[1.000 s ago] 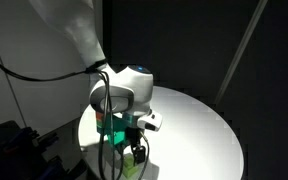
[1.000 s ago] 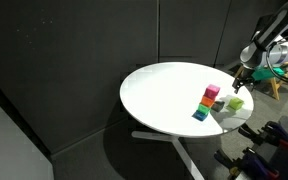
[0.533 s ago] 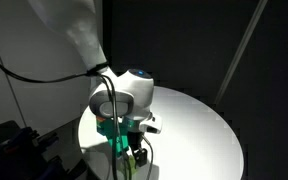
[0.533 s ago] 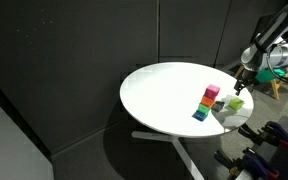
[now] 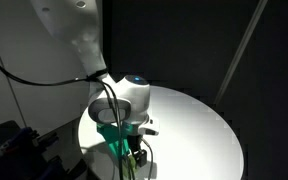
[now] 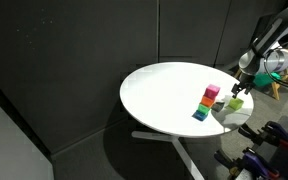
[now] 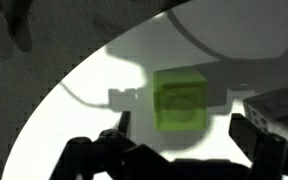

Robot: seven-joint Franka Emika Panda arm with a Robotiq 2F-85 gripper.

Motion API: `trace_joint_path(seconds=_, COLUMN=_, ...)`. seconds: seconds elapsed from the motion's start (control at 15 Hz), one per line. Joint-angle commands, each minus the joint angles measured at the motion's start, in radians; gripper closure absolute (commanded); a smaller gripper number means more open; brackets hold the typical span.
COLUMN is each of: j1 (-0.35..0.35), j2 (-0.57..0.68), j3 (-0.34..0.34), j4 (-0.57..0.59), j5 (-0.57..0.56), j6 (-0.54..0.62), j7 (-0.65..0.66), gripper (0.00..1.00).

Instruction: Put the light green block on the gray block

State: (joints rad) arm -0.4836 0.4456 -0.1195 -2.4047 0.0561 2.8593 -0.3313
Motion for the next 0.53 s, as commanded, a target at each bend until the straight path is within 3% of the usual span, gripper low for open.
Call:
trace_joint_path(seconds=0.0, j1=-0.037, j2=0.028, j3=0.04, j4=0.015, j5=0.022, j6=0.03, j7=-0.04, gripper=0.0)
trace_joint_path(seconds=0.47, j1=-0.052, j2=0.066, j3=0.047, j4=0.034, j5=0.012, j6=0.052, j7=-0.026, gripper=0.0)
